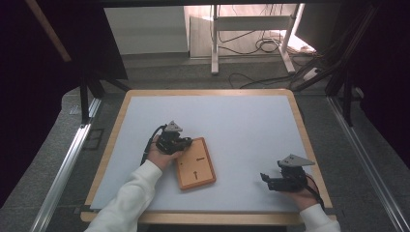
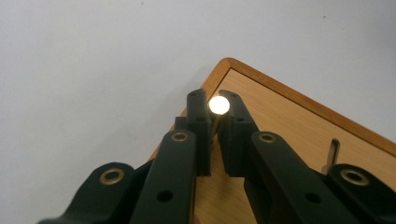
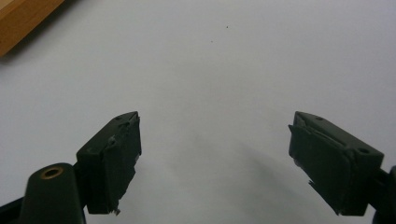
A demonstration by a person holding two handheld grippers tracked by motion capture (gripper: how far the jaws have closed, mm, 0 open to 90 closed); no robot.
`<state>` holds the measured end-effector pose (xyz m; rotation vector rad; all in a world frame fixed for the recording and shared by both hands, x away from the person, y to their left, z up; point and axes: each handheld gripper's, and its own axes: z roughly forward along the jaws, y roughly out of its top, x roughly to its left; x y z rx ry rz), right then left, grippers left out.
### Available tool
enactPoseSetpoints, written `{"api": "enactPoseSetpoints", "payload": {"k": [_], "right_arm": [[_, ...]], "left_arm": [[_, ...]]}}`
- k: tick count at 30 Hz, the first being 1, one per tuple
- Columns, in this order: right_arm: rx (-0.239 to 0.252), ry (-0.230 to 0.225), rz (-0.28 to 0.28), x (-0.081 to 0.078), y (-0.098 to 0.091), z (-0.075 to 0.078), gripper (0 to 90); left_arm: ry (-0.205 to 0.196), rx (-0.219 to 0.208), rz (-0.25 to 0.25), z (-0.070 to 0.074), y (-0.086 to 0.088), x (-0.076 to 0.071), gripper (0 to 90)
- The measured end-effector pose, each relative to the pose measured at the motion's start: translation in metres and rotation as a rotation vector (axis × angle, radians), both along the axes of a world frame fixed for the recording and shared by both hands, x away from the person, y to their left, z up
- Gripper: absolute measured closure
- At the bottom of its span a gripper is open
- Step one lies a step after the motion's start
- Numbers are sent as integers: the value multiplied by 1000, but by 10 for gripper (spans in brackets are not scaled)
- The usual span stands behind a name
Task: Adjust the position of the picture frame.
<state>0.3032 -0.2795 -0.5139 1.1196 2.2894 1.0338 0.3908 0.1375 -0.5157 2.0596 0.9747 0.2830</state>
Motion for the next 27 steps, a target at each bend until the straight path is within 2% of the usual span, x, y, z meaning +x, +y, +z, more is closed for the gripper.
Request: {"api": "enactPoseSetpoints", "payload": {"k": [3, 8, 11, 17, 21, 23, 24, 27], "right_arm": [[0, 5, 1, 0, 1, -1, 170], [-1, 4, 2, 0, 0, 0, 170], [0, 2, 1, 0, -1, 0, 170], [-1, 6, 1, 0, -1, -1, 170], [-3, 8, 1, 0, 0, -1, 170], [-6, 8, 2, 0, 0, -1, 170], [-5, 8, 2, 0, 1, -1, 170], [-6, 9, 4, 0, 1, -1, 170]], "left_arm": [[2, -11, -4, -1, -4, 2, 844], [-2, 8, -21, 1, -14, 5, 844], [22, -1, -8, -4, -13, 8, 845], [24, -2, -4, -7, -12, 9, 844], [31, -18, -8, -8, -10, 10, 834], [37, -42, -18, -7, -9, 10, 802], [37, -58, -21, -6, -9, 10, 747], [7, -50, -22, -1, -9, 6, 616]]}}
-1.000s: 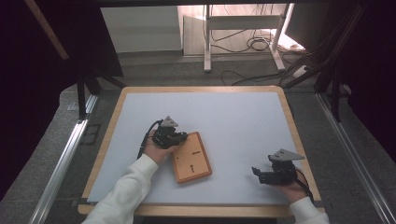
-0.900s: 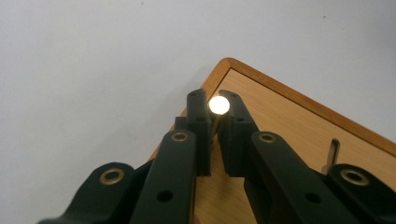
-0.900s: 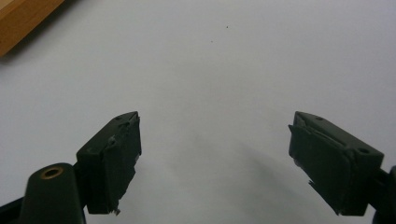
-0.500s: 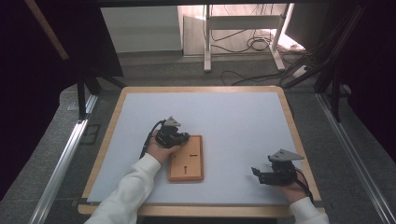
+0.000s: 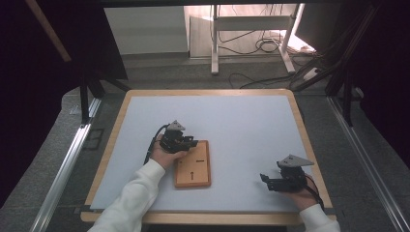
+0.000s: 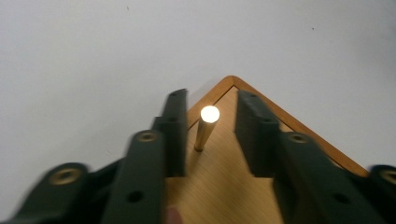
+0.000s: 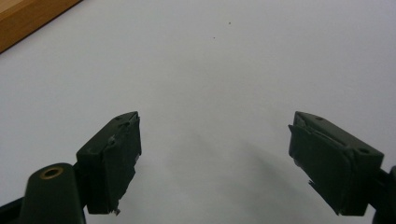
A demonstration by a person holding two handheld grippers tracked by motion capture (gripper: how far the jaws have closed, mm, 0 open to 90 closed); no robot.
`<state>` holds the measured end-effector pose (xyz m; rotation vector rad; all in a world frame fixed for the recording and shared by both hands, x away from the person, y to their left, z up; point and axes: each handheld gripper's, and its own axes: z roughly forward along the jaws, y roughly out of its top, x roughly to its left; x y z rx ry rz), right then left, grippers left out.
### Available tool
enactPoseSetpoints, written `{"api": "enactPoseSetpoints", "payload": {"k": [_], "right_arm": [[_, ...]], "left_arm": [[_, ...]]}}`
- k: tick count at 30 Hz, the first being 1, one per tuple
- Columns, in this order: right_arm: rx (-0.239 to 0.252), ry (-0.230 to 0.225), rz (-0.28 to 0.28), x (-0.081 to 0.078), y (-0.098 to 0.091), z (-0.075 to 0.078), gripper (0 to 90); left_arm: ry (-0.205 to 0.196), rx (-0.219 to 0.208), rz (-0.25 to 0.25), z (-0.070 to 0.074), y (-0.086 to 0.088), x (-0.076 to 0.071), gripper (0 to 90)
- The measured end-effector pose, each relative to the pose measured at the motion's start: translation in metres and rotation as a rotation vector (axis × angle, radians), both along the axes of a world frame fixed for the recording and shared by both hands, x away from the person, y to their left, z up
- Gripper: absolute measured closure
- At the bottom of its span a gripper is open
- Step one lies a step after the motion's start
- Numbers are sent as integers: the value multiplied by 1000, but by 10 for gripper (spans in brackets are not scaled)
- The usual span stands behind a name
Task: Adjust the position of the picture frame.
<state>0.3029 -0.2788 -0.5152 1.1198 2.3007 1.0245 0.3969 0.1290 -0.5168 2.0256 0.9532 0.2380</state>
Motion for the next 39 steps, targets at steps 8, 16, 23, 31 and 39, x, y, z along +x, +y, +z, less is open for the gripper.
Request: {"api": "enactPoseSetpoints", "payload": {"k": [8, 16, 23, 31, 39], "right_arm": [[0, 1, 3, 0, 0, 0, 170], [-4, 2, 6, -1, 0, 0, 170], [-6, 4, 3, 0, 0, -1, 170], [-13, 1, 8, 0, 2, 0, 170], [-13, 3, 6, 0, 0, 0, 170]], "left_arm": [[-23, 30, -30, 6, 4, -10, 519], [-37, 60, -28, 5, 14, -15, 535], [-46, 107, 36, 6, 48, -30, 683], [26, 163, 95, -5, 63, -23, 900], [44, 174, 88, -13, 53, -15, 900]]}}
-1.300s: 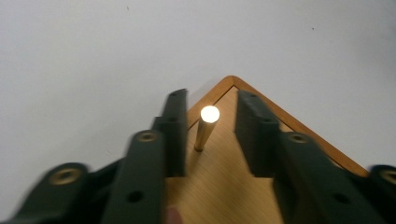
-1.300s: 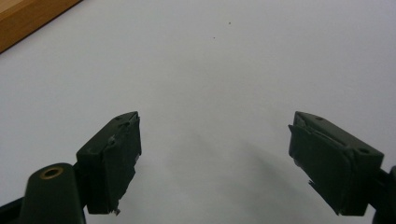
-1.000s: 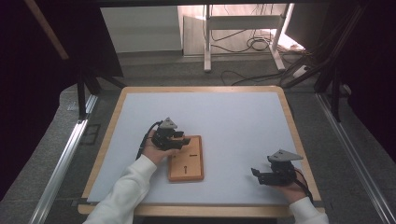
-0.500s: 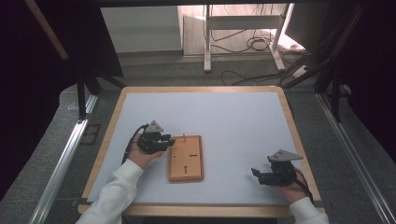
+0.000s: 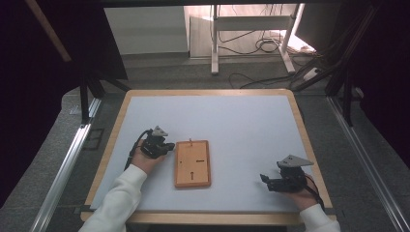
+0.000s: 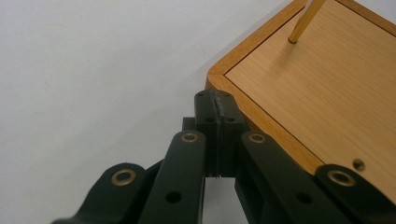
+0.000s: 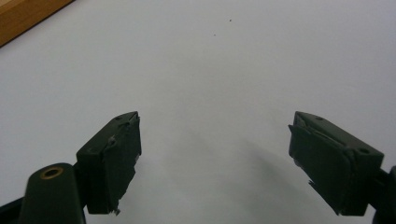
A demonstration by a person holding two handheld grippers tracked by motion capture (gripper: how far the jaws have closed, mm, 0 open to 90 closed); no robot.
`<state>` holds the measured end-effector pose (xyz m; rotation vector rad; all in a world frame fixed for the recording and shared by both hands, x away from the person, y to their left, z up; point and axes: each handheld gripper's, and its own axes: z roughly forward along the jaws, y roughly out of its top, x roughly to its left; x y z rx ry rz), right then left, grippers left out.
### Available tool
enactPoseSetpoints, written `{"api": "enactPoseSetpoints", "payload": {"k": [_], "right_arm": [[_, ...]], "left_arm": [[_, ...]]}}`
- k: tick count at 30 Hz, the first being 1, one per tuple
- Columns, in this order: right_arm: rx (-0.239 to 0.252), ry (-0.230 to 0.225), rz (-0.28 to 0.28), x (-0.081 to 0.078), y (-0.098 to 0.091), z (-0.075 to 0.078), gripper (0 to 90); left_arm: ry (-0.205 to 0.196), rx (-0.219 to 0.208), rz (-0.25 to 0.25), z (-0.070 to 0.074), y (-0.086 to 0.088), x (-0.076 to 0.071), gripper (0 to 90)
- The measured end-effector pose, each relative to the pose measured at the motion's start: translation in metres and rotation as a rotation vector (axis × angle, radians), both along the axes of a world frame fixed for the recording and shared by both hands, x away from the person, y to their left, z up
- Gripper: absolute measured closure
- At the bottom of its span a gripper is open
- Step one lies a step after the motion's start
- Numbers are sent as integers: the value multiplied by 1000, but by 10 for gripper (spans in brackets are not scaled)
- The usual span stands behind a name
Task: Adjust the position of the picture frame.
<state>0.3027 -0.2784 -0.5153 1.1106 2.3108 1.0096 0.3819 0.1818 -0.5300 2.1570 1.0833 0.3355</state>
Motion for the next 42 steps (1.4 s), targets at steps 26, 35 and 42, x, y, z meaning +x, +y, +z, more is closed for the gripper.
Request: {"api": "enactPoseSetpoints", "payload": {"k": [26, 35, 42], "right_arm": [[-12, 10, 3, 0, 2, -1, 170], [-1, -3, 3, 0, 1, 0, 170], [22, -20, 10, -1, 2, 1, 169]], "left_arm": [[-6, -35, -4, -3, -8, 7, 900], [-42, -25, -13, 2, -6, 1, 900], [-55, -80, -47, 12, 0, -12, 871]]}}
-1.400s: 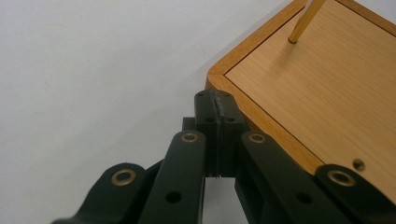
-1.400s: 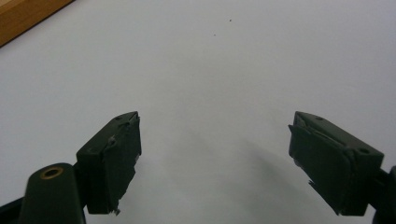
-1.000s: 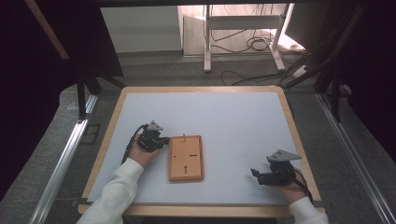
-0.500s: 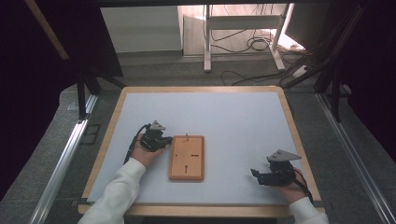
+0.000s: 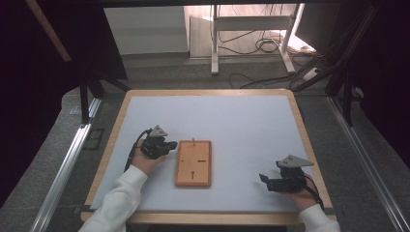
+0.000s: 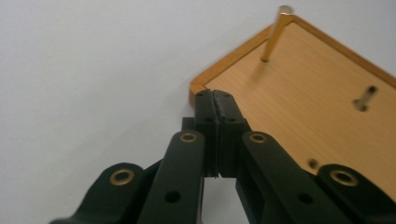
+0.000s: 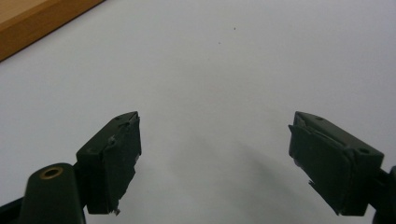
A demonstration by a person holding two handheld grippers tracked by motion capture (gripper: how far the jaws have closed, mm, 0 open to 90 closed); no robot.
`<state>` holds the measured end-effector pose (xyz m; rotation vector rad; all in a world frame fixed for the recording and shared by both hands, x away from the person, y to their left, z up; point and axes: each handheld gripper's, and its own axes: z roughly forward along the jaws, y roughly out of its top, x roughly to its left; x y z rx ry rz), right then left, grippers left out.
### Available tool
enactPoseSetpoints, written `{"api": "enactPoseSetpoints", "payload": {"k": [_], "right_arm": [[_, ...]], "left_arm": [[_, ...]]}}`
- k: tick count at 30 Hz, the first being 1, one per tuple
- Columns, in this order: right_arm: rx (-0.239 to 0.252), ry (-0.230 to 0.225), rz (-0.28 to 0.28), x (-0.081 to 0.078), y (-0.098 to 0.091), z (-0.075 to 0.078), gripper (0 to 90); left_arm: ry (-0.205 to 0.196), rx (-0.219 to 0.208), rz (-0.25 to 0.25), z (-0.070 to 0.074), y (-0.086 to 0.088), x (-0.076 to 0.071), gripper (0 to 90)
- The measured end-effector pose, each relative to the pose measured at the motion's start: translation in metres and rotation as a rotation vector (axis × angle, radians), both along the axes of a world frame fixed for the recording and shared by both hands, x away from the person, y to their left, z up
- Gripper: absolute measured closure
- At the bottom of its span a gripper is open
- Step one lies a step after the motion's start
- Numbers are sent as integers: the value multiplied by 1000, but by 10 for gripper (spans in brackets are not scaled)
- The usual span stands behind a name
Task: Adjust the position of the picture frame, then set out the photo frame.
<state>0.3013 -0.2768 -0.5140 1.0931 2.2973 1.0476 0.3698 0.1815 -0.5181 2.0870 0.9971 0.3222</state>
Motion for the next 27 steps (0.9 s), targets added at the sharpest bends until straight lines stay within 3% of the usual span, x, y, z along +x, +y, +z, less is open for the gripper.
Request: {"api": "enactPoseSetpoints", "payload": {"k": [4, 8, 11, 19, 27], "right_arm": [[0, -7, 10, -1, 2, 1, 169], [0, -11, 23, -2, 3, 0, 169], [-5, -17, 31, -2, 4, 0, 169], [-14, -23, 47, -2, 8, 0, 170], [-28, -19, 56, -4, 11, -2, 170]], "left_arm": [[-7, -22, -44, 0, -2, -4, 761], [-20, -15, -51, 1, -7, -5, 595], [-24, -16, -69, 1, -9, -5, 521], [-27, -14, -75, 3, -8, -7, 415], [-43, -3, -117, 5, -17, -3, 412]]}}
